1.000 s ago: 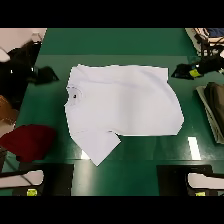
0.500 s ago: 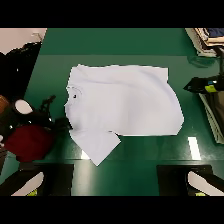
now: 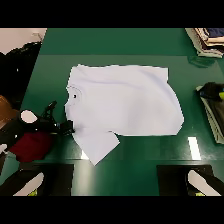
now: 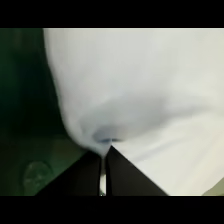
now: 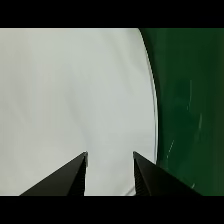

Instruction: Fold the shirts.

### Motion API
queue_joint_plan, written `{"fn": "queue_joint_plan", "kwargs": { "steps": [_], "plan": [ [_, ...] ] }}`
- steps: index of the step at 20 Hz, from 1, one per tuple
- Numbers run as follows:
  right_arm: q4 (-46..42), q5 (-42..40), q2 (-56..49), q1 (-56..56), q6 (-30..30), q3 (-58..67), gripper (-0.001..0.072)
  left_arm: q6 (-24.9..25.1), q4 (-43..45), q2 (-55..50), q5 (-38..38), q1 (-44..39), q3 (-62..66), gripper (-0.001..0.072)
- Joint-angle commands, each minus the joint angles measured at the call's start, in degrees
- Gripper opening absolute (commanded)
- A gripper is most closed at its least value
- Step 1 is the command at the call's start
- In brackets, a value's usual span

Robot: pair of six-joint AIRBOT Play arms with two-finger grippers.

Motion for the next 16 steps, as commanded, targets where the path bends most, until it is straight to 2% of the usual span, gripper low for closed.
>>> {"fn": "queue_joint_plan", "kwargs": {
  "steps": [1,6,7,8,13,16],
  "plan": [
    [-0.26,4.04,1.7,-5.6,-0.68,-8.13,0.0337,2.14,-0.46,0.11,2.29,-0.04,3.15,0.0024],
    [0.04,0.9,2.67,-13.4,-0.68,-26.91,0.0362,4.44,-0.33,0.11,0.87,-0.04,10.99,0.0025],
    [0.04,-1.11,2.69,-13.75,-0.68,-29.59,0.0355,4.44,-0.35,0.11,0.79,-0.04,11.58,0.0025],
    [0.07,-2.84,2.67,-13.73,-0.7,-31.58,0.0293,4.44,-0.42,0.13,0.79,-0.04,11.72,0.0025],
    [7.06,-9.92,2.62,-13.68,-2.43,-35.93,0.029,4.74,-0.35,0.11,-0.5,-0.04,11.65,0.0025],
    [7.61,-12.04,2.23,-12.87,-2.78,-35.85,0.0289,5.51,-0.37,0.11,-0.59,-0.04,11.65,0.0025]
  ]
}}
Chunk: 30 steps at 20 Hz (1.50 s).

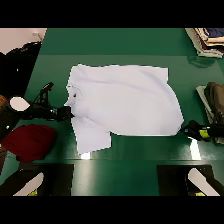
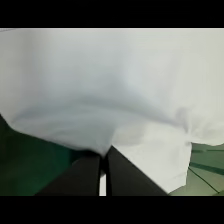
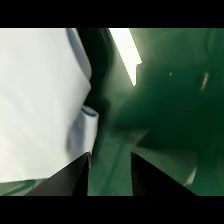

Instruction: Fold the shirts.

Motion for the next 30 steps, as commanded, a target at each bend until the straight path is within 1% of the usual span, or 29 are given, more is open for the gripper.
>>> {"fn": "queue_joint_plan", "kwargs": {
  "steps": [1,6,7,8,9,10,13,15,17,20,22,25,28,30],
  "plan": [
    [1.92,-3.39,-1.2,1.44,-0.52,-1.05,0.0288,0.59,-0.02,0.04,-0.31,-0.02,0.17,0.0025],
    [1.84,-6.95,-6.93,7.82,0.13,-1.07,0.0278,0.63,-0.02,0.04,-1.73,-0.02,0.17,0.0025],
    [1.73,-7.21,-7.56,8.59,0.15,-1.07,0.0172,0.85,-0.02,0.04,-2.25,-0.02,0.17,0.0025],
    [1.68,-7.19,-7.82,8.85,0.13,-1.07,0.0135,1.01,-0.02,0.04,-2.99,-0.02,0.17,0.0025],
    [1.66,-7.17,-7.63,8.81,0.11,-1.07,0.0083,1.03,0.0,0.04,-3.5,-0.02,0.17,0.0025],
    [1.36,-7.15,-6.93,8.66,0.11,-1.07,0.0015,1.07,0.0,0.04,-3.74,-0.02,0.17,0.0025],
    [1.33,-5.62,-0.87,6.4,0.11,-0.68,0.0014,2.03,-0.04,0.07,-4.22,0.15,0.94,0.0025],
    [1.33,-1.29,4.92,4.0,0.11,2.54,0.0013,2.08,0.22,0.07,-6.23,0.15,5.18,0.0025],
    [1.42,0.96,10.93,2.19,0.17,8.76,0.0013,2.05,0.22,0.07,-8.74,0.15,13.25,0.0024],
    [1.88,0.63,17.55,1.46,0.33,21.79,0.0012,2.03,0.22,0.07,-11.15,0.13,30.82,0.0024],
    [1.88,-0.7,19.96,1.49,1.18,31.1,0.0013,2.03,0.24,0.07,-11.61,0.15,44.24,0.0024],
    [1.81,-3.08,21.33,1.49,1.18,44.92,0.0012,2.03,0.28,0.07,-11.58,0.15,65.2,0.0024],
    [1.7,-3.93,19.8,1.49,1.14,59.17,0.0013,2.03,0.68,0.07,-11.32,0.15,83.43,0.0024],
    [1.64,-2.86,17.53,1.49,1.14,68.19,0.0012,1.73,0.63,1.01,-10.01,0.15,90.51,0.0024]
  ]
}}
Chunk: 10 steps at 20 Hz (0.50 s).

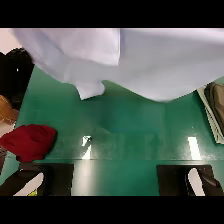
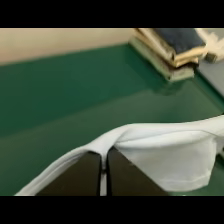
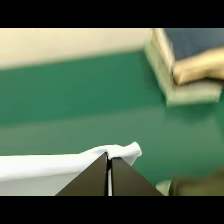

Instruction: Fold the shirts.

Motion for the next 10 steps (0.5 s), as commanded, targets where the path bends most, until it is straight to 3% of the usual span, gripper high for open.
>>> {"fn": "queue_joint_plan", "kwargs": {
  "steps": [1,6,10],
  "plan": [
    [-0.5,1.51,-2.93,-0.04,0.09,16.96,0.0013,-1.07,0.2,1.9,2.99,0.02,14.05,0.0024],
    [-2.05,10.14,-9.05,-0.09,0.09,34.23,0.0012,-3.1,-2.36,7.1,6.86,0.04,13.88,0.0023],
    [-1.9,17.68,-12.52,-0.07,0.13,36.28,0.0012,-3.56,-1.46,7.08,4.02,0.04,7.06,0.0023]
  ]
}}
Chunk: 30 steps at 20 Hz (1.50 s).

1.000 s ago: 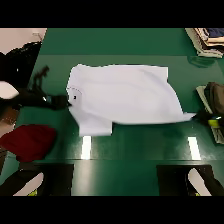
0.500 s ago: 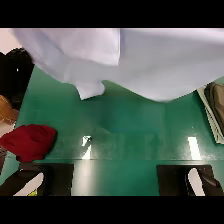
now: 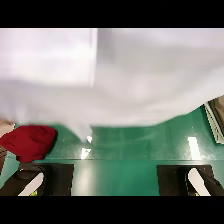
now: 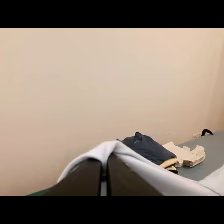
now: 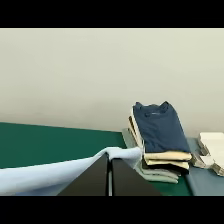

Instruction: Fold the shirts.

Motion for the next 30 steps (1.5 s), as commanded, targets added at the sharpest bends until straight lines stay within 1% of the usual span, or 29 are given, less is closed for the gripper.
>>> {"fn": "queue_joint_plan", "kwargs": {
  "steps": [1,4,7,9,11,12,15,17,19,21,23,24,27,30],
  "plan": [
    [0.17,6.56,-2.91,0.04,0.09,0.39,0.0012,-1.68,1.42,0.26,-2.38,0.04,-8.55,0.0023],
    [0.15,8.7,-5.16,0.07,0.09,-10.38,0.0012,-1.66,1.97,-2.84,-6.8,0.02,-22.77,0.0024],
    [-1.36,12.0,-11.65,3.19,0.2,-18.64,0.0012,-1.22,3.13,-10.6,-9.4,0.02,-33.09,0.0024],
    [-6.6,11.85,-16.85,7.21,1.31,-23.23,0.0012,0.22,3.21,-16.92,-9.14,0.02,-37.07,0.0024],
    [-10.58,10.54,-23.06,11.39,2.03,-26.77,0.0012,1.75,3.19,-24.52,-7.63,0.02,-37.88,0.0024],
    [-11.3,9.29,-26.32,13.07,2.05,-27.85,0.0012,2.08,3.21,-27.98,-5.92,0.02,-37.88,0.0025],
    [-11.41,2.56,-36.09,16.68,2.21,-28.48,0.0012,6.21,3.13,-37.07,3.34,0.04,-37.88,0.0025],
    [-11.39,-2.75,-42.34,18.14,3.5,-25.57,0.0012,7.78,3.1,-40.94,12.09,0.04,-37.86,0.0024],
    [-11.3,-6.4,-47.08,19.04,5.46,-20.74,0.0012,7.98,3.19,-43.32,19.43,0.04,-37.0,0.0025],
    [-11.39,-8.31,-50.34,20.11,5.68,-15.98,0.0012,10.32,3.19,-45.07,22.21,0.04,-35.08,0.0024],
    [-11.43,-7.96,-51.91,20.68,5.66,-12.94,0.0012,15.19,3.28,-45.72,21.77,0.07,-33.94,0.0024],
    [-11.43,-7.54,-51.91,20.7,5.66,-12.72,0.0012,16.87,3.48,-45.68,20.31,0.26,-33.83,0.0024],
    [-12.48,-2.01,-51.3,20.72,5.64,-14.25,0.0011,16.85,5.7,-45.68,9.05,2.64,-33.86,0.0025],
    [-12.35,-3.04,-47.6,21.09,5.64,-23.8,0.0011,16.83,7.48,-45.7,-2.29,5.57,-34.07,0.0025]
  ]
}}
